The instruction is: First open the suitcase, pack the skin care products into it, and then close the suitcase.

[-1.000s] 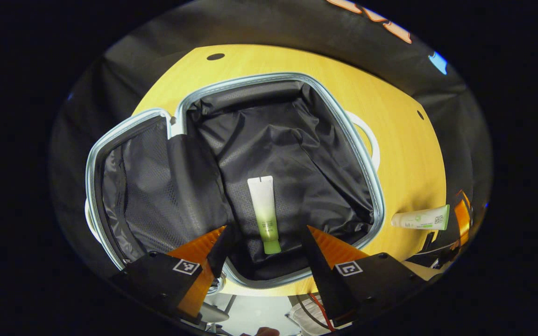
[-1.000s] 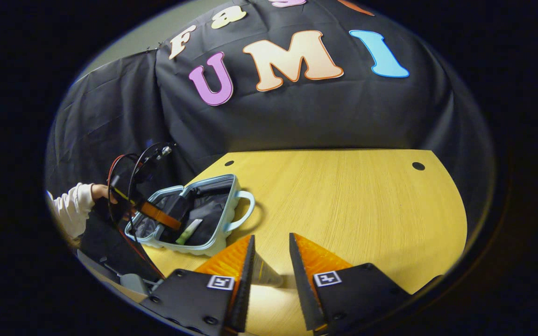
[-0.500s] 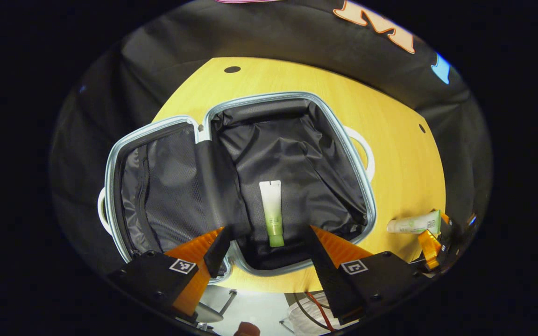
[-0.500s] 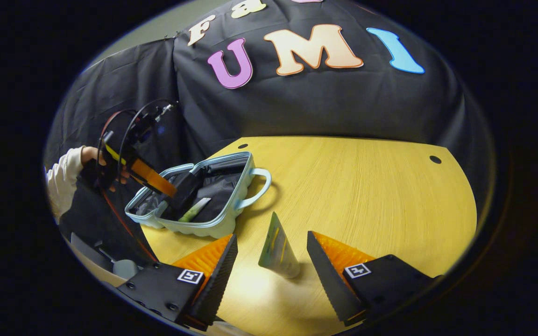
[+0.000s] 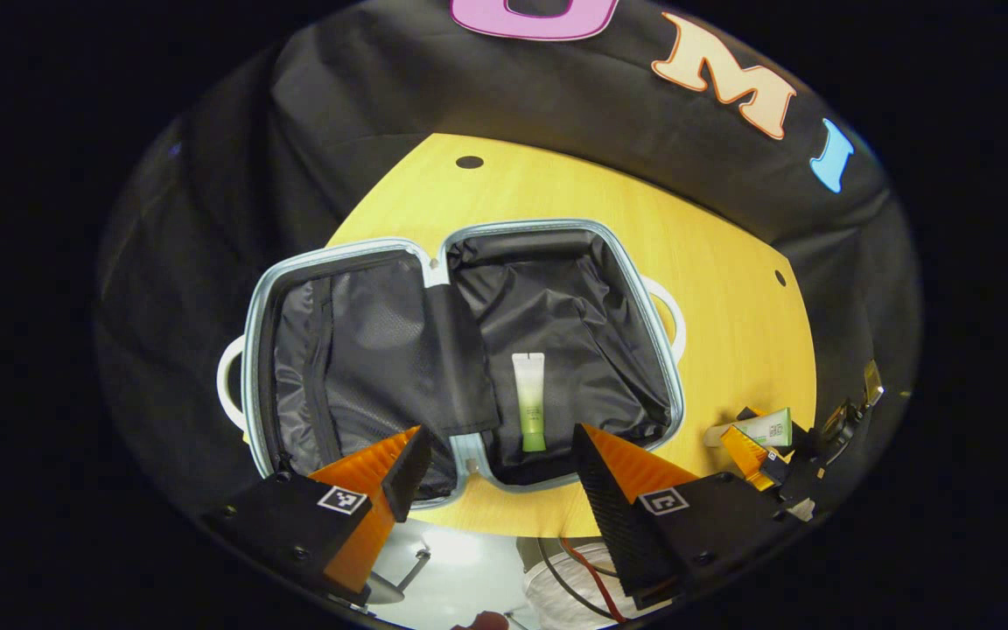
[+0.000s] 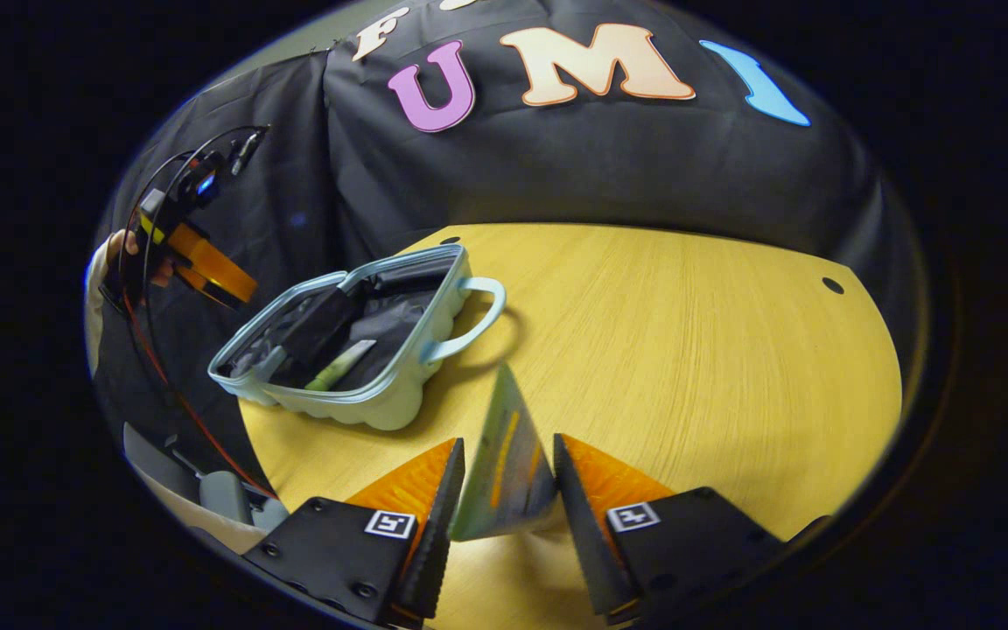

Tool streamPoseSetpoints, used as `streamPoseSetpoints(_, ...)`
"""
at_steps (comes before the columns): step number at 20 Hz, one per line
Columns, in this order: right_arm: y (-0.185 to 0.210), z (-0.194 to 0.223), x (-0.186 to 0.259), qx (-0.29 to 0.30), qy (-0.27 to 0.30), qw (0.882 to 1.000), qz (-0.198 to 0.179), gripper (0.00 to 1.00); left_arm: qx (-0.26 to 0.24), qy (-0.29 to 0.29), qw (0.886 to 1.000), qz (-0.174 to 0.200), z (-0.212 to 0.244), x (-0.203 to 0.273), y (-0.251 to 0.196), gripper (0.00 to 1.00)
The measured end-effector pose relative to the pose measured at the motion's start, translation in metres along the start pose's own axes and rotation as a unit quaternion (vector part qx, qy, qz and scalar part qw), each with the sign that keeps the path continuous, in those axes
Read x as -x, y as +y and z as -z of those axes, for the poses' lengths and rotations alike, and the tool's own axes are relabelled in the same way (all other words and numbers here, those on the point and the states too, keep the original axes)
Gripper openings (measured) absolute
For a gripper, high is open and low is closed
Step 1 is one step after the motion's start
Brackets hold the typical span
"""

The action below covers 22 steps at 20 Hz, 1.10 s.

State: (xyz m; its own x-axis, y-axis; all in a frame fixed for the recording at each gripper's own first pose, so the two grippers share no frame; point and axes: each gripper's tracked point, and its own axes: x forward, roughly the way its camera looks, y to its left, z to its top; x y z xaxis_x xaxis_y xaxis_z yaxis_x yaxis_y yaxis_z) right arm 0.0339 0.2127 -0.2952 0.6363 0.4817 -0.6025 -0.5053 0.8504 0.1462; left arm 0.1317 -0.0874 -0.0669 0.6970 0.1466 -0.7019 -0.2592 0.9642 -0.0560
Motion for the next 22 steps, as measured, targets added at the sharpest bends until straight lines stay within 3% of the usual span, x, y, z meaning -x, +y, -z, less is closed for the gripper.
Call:
streamPoseSetpoints(2,-0.001,-0.002,-0.003,-0.010,0.003,1.000,0.006,0.41,0.002,-0.003,1.000,0.004,0.001,0.004,0.003,0.96)
streamPoseSetpoints(5,-0.005,-0.005,-0.007,0.010,0.015,0.999,0.027,0.28,0.009,-0.006,1.000,0.014,0.004,0.009,0.003,0.96)
streamPoseSetpoints(9,0.017,-0.024,0.001,0.030,0.033,0.999,0.007,0.28,0.013,-0.016,1.000,0.021,0.001,0.015,0.008,0.96)
streamPoseSetpoints(15,0.079,-0.094,0.002,0.040,0.020,0.998,-0.037,0.28,0.038,-0.022,0.999,0.016,0.007,0.027,0.035,0.96)
streamPoseSetpoints(18,0.124,-0.120,-0.017,0.020,0.016,0.996,-0.090,0.28,0.058,-0.031,0.998,0.009,0.010,0.036,0.055,0.96)
streamPoseSetpoints(22,0.165,-0.120,-0.056,0.022,0.035,0.991,-0.125,0.28,0.094,-0.045,0.994,-0.017,0.014,0.049,0.093,0.96)
